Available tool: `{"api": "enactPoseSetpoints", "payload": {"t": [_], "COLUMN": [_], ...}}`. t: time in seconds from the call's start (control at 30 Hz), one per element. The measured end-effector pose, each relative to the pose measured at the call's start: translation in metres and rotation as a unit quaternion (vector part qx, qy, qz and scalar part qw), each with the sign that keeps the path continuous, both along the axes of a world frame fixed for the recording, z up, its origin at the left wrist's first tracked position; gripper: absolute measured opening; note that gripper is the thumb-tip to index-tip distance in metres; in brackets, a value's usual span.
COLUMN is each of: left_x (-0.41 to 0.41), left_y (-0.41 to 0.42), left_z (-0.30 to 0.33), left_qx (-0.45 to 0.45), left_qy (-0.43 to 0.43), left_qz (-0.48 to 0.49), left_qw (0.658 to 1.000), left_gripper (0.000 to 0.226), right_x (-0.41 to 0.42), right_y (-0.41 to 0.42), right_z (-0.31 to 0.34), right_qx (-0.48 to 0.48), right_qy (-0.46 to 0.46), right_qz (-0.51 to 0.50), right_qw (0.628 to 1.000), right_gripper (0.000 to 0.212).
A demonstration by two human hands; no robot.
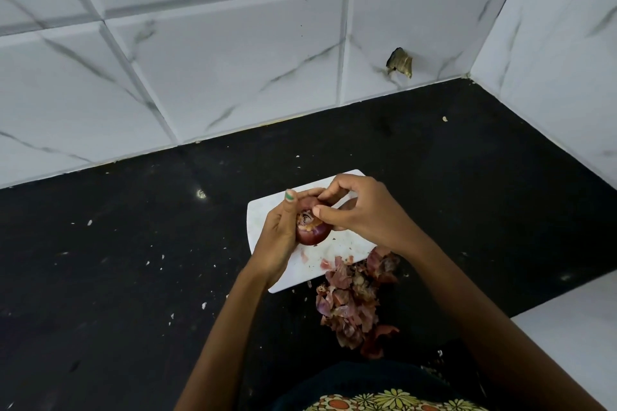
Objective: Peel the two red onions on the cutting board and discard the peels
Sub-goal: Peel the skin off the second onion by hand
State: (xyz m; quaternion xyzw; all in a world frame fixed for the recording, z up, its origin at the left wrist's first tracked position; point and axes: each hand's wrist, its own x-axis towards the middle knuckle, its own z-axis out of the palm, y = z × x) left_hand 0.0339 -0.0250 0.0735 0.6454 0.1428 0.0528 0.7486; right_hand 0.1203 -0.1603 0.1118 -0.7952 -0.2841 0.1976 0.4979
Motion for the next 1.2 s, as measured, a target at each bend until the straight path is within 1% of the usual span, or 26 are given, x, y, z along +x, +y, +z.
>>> {"api": "enactPoseSetpoints", "payload": {"t": [0.1, 0.17, 0.27, 0.37, 0.43, 0.5, 0.6, 0.8, 0.93, 1.1, 1.2], "left_x": [-0.001, 0.000, 0.001, 0.001, 0.002, 0.002, 0.005, 0.008, 0.010, 0.011, 0.011], "left_y": [0.001, 0.002, 0.004, 0.003, 0.001, 0.001, 0.003, 0.005, 0.006, 0.007, 0.008], "left_z": [-0.005, -0.006, -0.004, -0.003, -0.001, 0.001, 0.004, 0.007, 0.007, 0.009, 0.010], "left_qx": [0.017, 0.024, 0.048, 0.059, 0.056, 0.055, 0.070, 0.114, 0.100, 0.092, 0.071], "left_qy": [-0.002, -0.005, -0.011, -0.020, -0.024, -0.028, -0.037, -0.048, -0.054, -0.054, -0.050], "left_qz": [0.000, -0.003, -0.007, -0.013, -0.008, 0.001, 0.004, 0.005, 0.010, 0.021, 0.040], "left_qw": [1.000, 1.000, 0.999, 0.998, 0.998, 0.998, 0.997, 0.992, 0.994, 0.994, 0.995], "left_gripper": [0.064, 0.063, 0.060, 0.055, 0.052, 0.052, 0.053, 0.057, 0.056, 0.053, 0.050], "right_x": [0.003, 0.006, 0.005, 0.005, 0.008, 0.010, 0.006, 0.006, 0.004, 0.006, 0.008], "right_y": [-0.001, -0.003, -0.002, -0.001, -0.004, -0.006, -0.006, -0.004, 0.001, 0.003, 0.002], "right_z": [0.003, 0.002, -0.002, -0.004, -0.002, 0.000, 0.001, 0.003, 0.004, 0.006, 0.006], "right_qx": [0.014, 0.028, 0.016, 0.028, 0.040, 0.050, 0.036, 0.031, 0.021, 0.035, 0.053], "right_qy": [0.040, 0.055, 0.033, 0.027, 0.037, 0.053, 0.034, 0.028, -0.001, -0.016, -0.021], "right_qz": [0.003, 0.003, -0.002, -0.030, -0.036, -0.019, -0.018, -0.037, -0.048, -0.059, -0.078], "right_qw": [0.999, 0.998, 0.999, 0.999, 0.998, 0.997, 0.999, 0.998, 0.999, 0.997, 0.995], "right_gripper": [0.008, 0.011, 0.015, 0.008, 0.008, 0.007, 0.016, 0.021, 0.018, 0.012, 0.008]}}
